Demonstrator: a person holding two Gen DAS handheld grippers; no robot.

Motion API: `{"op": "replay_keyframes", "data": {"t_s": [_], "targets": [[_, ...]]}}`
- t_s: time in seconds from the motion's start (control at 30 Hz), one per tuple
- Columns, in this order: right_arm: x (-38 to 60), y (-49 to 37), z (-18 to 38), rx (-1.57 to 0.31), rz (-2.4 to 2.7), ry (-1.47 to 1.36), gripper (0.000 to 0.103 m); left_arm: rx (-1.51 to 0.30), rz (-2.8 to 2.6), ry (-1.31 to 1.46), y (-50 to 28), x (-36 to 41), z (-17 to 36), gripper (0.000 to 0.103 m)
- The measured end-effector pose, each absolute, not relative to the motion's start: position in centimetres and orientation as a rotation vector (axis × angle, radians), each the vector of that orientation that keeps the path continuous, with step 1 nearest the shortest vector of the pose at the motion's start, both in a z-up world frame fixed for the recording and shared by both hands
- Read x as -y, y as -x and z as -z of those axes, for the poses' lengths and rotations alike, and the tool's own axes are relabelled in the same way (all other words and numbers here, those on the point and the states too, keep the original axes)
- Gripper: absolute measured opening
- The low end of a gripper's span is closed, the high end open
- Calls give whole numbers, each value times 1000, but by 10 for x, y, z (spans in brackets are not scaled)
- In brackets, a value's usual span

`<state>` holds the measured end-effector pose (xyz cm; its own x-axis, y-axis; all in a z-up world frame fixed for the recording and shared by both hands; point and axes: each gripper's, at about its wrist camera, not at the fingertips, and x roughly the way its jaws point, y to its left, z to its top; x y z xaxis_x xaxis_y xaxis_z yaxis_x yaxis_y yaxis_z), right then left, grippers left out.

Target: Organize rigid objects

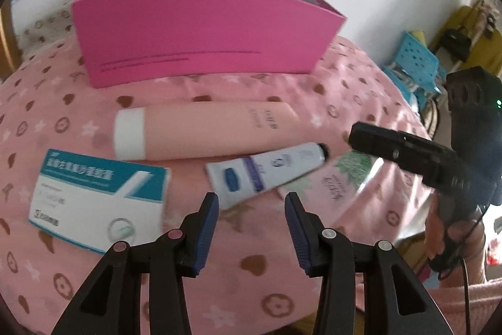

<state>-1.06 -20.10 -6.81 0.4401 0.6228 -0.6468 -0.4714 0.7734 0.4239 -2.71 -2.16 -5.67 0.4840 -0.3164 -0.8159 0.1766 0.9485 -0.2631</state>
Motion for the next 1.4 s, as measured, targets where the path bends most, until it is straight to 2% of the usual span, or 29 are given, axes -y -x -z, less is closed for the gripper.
{"op": "replay_keyframes", "data": {"t_s": [0.1,0.27,0.63,0.8,1.1,1.13,1.27,1.4], "targets": [[186,8,73,-911,-692,-139,48,-1038,300,164,24,17,61,45],[171,2,73,-938,-692,-85,48,-1051,336,169,17,20,65,51],[146,3,76,-1005,-690,-5,49,-1050,354,154,12,23,65,55],[154,1,76,-987,-670,-105,51,-1060,371,199,8,23,65,62],[164,3,71,-908,-672,-230,52,-1055,367,249,6,20,63,62],[165,3,71,-906,-673,-233,52,-1051,373,256,6,20,62,56],[157,3,68,-900,-737,-278,43,-1005,432,225,11,32,46,51],[156,1,70,-902,-716,-255,43,-988,381,159,13,37,47,51]]}}
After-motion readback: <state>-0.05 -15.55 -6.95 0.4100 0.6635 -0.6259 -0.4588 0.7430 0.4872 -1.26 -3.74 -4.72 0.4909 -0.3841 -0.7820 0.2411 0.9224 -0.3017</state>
